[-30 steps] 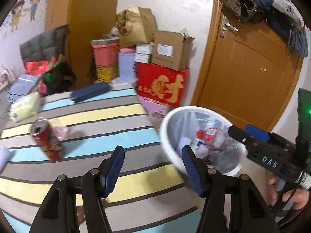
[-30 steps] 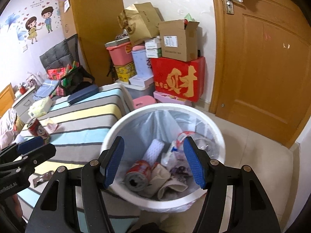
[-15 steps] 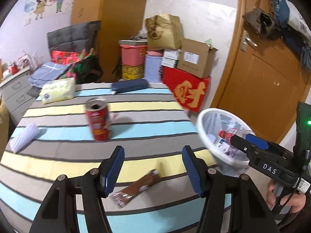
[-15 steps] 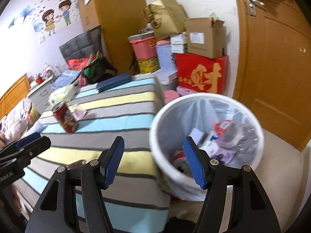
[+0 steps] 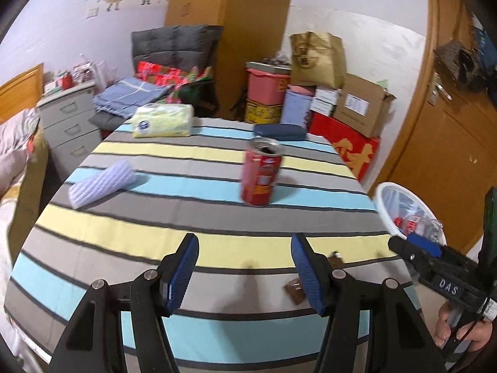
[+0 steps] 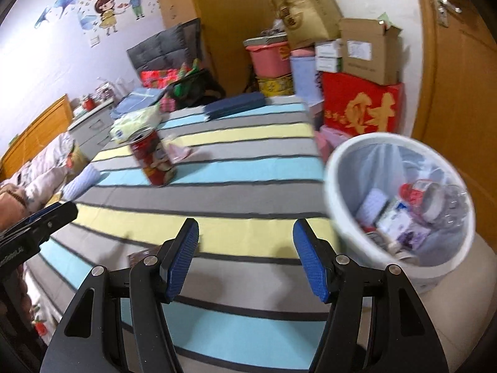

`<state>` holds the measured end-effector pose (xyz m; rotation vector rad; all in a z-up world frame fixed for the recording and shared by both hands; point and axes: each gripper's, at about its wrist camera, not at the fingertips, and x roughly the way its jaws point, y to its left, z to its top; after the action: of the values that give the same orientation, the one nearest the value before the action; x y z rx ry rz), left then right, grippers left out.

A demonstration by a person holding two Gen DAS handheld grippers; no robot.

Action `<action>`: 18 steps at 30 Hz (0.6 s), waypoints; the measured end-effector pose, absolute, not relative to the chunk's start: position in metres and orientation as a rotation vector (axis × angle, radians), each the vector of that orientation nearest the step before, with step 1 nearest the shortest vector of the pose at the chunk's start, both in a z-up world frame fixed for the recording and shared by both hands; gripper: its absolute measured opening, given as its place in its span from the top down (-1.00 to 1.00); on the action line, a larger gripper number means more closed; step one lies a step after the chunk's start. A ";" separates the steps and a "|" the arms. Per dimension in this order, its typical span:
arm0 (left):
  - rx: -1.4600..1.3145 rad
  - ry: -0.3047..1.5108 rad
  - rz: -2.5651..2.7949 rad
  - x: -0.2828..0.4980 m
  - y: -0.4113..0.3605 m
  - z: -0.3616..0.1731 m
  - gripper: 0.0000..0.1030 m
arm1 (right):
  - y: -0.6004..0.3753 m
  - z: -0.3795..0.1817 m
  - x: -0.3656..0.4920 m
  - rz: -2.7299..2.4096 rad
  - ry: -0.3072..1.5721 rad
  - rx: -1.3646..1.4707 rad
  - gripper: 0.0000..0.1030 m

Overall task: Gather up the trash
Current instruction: 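Move both tools back toward the brown wrapper and foam net, then grasp the brown wrapper with the right tool while the left tool grasps the lavender foam net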

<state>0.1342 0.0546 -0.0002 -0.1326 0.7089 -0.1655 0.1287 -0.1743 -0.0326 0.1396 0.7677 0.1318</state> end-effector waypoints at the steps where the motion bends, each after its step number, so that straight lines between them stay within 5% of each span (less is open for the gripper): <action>1: -0.138 0.707 -0.160 0.133 0.061 -0.002 -0.19 | -0.170 -0.035 0.129 0.145 0.777 0.141 -0.26; 18: -0.187 0.735 -0.064 0.138 0.142 -0.026 -0.20 | -0.099 -0.063 0.145 0.181 0.904 0.093 -0.26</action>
<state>0.1378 0.1418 -0.0256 -0.1869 0.7350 -0.0637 0.1448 -0.0995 -0.0635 0.0929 0.9037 0.1806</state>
